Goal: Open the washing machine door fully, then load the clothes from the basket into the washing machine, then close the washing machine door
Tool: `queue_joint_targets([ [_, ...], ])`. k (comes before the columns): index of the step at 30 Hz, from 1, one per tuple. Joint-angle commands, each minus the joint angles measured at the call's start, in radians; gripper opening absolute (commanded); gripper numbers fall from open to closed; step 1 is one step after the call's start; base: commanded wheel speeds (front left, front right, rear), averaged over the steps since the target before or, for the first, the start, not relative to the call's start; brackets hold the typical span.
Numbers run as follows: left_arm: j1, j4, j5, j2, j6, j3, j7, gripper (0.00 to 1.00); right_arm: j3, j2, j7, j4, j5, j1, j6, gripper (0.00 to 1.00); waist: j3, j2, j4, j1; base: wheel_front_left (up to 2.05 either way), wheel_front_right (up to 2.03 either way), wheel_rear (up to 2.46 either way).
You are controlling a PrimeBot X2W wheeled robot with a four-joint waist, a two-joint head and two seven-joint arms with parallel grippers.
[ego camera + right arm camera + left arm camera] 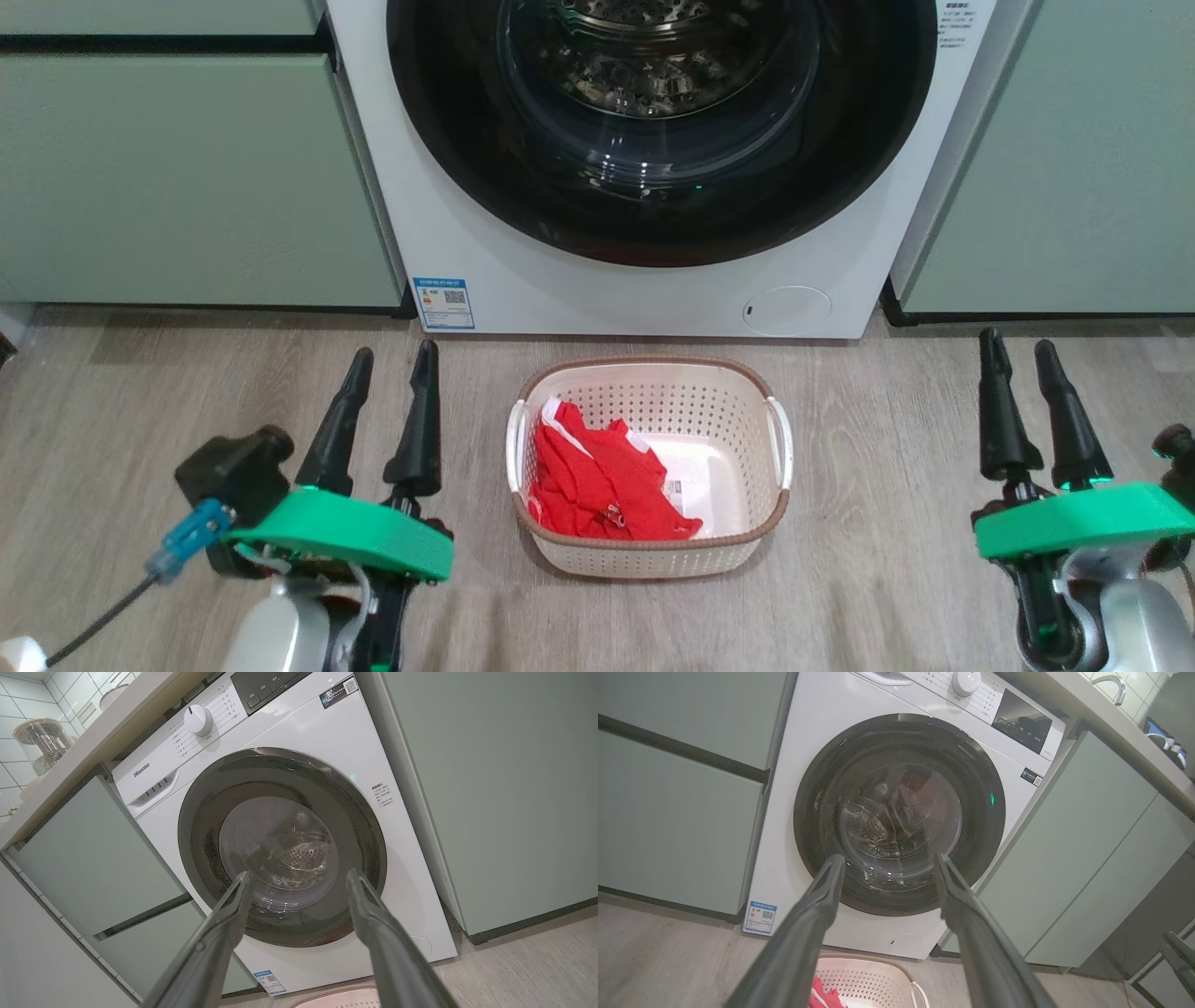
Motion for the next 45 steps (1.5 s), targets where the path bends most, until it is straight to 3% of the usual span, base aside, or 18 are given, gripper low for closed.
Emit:
queue_joint_targets([
  [1,-0.062,-0.034,0.037,0.014,0.011,0.01,-0.015,1.0,0.02,-0.011,-0.013,-0.041,-0.03,-0.038,0.0,1.0,-0.002,0.0,0.0,0.0,0.0,0.0,0.0],
  [13,-0.067,0.006,0.188,0.048,0.091,-0.091,-0.051,1.0,0.035,-0.013,-0.049,0.016,-0.143,-0.027,0.0,1.0,-0.017,0.0,-0.002,0.0,0.0,0.0,0.0],
  [23,-0.053,0.104,0.252,0.033,0.07,-0.102,-0.077,1.0,0.038,-0.014,-0.075,0.112,-0.218,-0.027,0.0,1.0,-0.031,0.0,-0.006,0.0,0.0,0.0,0.0],
  [29,-0.058,0.156,0.336,0.025,0.103,-0.095,-0.094,1.0,0.039,-0.015,-0.093,0.156,-0.289,-0.039,0.0,1.0,-0.033,0.0,-0.007,0.0,0.0,0.0,0.0],
  [38,-0.062,0.184,0.43,0.017,0.105,-0.101,-0.121,1.0,0.064,-0.017,-0.12,0.22,-0.341,-0.048,0.0,1.0,-0.035,0.0,-0.006,0.0,0.0,0.0,0.0],
  [45,-0.057,0.222,0.423,0.013,0.089,-0.078,-0.13,1.0,0.078,-0.017,-0.13,0.24,-0.364,-0.055,0.0,1.0,-0.038,0.0,-0.007,0.0,0.0,0.0,0.0],
])
